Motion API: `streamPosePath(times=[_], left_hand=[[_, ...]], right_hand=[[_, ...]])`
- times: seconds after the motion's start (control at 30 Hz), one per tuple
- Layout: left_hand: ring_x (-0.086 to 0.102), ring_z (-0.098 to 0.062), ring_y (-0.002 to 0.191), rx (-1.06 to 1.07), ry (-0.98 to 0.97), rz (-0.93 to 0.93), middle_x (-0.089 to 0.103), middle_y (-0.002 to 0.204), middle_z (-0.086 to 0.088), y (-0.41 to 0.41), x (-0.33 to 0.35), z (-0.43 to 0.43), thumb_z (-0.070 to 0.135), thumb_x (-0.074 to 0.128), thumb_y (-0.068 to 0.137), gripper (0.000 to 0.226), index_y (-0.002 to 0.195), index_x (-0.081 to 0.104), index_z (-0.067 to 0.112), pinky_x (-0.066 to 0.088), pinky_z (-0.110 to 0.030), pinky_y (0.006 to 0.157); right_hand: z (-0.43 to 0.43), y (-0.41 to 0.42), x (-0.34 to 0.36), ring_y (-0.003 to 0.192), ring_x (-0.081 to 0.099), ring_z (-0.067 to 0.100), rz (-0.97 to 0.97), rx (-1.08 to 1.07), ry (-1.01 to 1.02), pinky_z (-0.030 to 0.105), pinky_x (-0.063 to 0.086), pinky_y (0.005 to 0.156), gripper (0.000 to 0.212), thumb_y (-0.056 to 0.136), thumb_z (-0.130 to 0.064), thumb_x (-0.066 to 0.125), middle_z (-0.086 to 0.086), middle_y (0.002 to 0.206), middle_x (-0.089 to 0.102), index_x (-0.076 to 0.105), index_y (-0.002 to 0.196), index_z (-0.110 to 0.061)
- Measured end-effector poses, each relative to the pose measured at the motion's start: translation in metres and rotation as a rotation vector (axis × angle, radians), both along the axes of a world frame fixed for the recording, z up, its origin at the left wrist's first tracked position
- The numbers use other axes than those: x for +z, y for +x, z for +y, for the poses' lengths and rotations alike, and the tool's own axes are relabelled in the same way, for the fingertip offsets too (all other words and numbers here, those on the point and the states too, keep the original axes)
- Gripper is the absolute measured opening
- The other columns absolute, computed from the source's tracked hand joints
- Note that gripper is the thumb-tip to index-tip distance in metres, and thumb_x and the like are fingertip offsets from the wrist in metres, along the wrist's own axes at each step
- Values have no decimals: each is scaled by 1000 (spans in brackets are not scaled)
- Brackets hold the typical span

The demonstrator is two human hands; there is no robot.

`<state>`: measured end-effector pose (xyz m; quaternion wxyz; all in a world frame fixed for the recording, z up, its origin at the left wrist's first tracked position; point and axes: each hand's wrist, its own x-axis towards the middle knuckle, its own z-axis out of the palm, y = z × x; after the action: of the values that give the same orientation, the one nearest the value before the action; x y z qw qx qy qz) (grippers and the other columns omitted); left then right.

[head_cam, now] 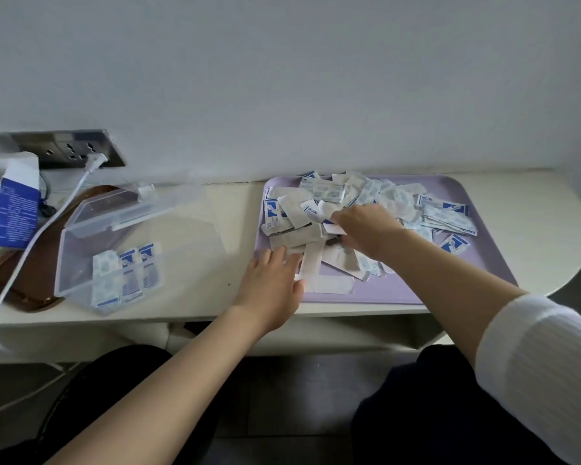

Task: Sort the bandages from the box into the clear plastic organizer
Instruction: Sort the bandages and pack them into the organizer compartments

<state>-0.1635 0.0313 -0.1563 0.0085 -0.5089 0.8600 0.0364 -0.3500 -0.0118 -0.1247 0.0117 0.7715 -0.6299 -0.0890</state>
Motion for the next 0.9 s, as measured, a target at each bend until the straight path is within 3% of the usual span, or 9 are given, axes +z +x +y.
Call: streamPosePath(times=[0.1, 0.23, 0.37, 0.47, 0.53, 0.63, 0.73, 0.8, 0.9], left_hand=[[37, -27, 119, 11, 11, 13, 37, 134, -3, -1, 2, 0, 31, 38, 94, 42, 135, 36, 21, 30, -33, 97], [37, -26, 120, 23, 30, 12, 36, 136, -3, -2, 3, 0, 31, 38, 95, 41, 135, 35, 21, 31, -33, 96], [34, -27, 125, 29, 67, 11, 34, 139, -5, -1, 6, -1, 31, 38, 95, 45, 139, 31, 20, 28, -33, 100], [32, -27, 129, 26, 98, 10, 34, 142, -7, -2, 11, -4, 29, 38, 96, 46, 140, 31, 19, 26, -33, 103], [32, -27, 129, 27, 125, 25, 35, 141, -7, -2, 15, -7, 28, 38, 96, 44, 139, 34, 18, 26, -34, 103], [33, -28, 128, 36, 159, 48, 38, 139, -8, -1, 18, -9, 26, 39, 96, 42, 137, 37, 16, 29, -35, 102], [35, -28, 125, 34, 159, 54, 39, 137, -7, -2, 17, -8, 26, 40, 96, 42, 137, 38, 16, 31, -35, 101], [35, -28, 124, 26, 150, 53, 40, 136, -6, -2, 15, -8, 26, 40, 96, 41, 135, 39, 17, 31, -35, 101], [36, -28, 123, 18, 131, 50, 39, 135, -6, -1, 13, -7, 26, 40, 96, 40, 135, 38, 17, 30, -33, 100]], right_hand=[[2, 3, 4, 72, 48, 27, 5, 9, -48, 31, 36, 62, 6, 92, -6, 49, 9, 83, 56, 50, 87, -9], [3, 0, 11, 69, 44, 27, -162, -88, -33, 29, 32, 54, 24, 90, -3, 48, 2, 62, 35, 41, 68, -10], [6, -7, 13, 63, 43, 28, -374, -121, -82, 26, 24, 45, 41, 92, -7, 44, 4, 55, 36, 30, 54, -13], [12, -9, 20, 61, 37, 29, -495, -137, -167, 36, 20, 51, 34, 94, -12, 44, 8, 56, 39, 42, 61, -4], [14, -9, 22, 61, 35, 30, -505, -134, -222, 32, 20, 54, 28, 94, -11, 44, 8, 56, 38, 43, 67, -5], [15, -12, 15, 63, 48, 32, -358, -148, -236, 29, 31, 55, 20, 95, -9, 43, 11, 65, 48, 46, 75, -8], [16, -9, 3, 69, 56, 32, -202, -137, -119, 31, 35, 55, 13, 93, -2, 44, 5, 66, 46, 46, 85, -11], [18, -2, 1, 79, 57, 31, -143, -114, 9, 31, 34, 58, 4, 96, -16, 46, 6, 79, 50, 48, 97, -12], [17, 3, -2, 81, 55, 27, -146, -135, 57, 31, 36, 65, 30, 94, -34, 53, 9, 98, 58, 51, 107, -7]])
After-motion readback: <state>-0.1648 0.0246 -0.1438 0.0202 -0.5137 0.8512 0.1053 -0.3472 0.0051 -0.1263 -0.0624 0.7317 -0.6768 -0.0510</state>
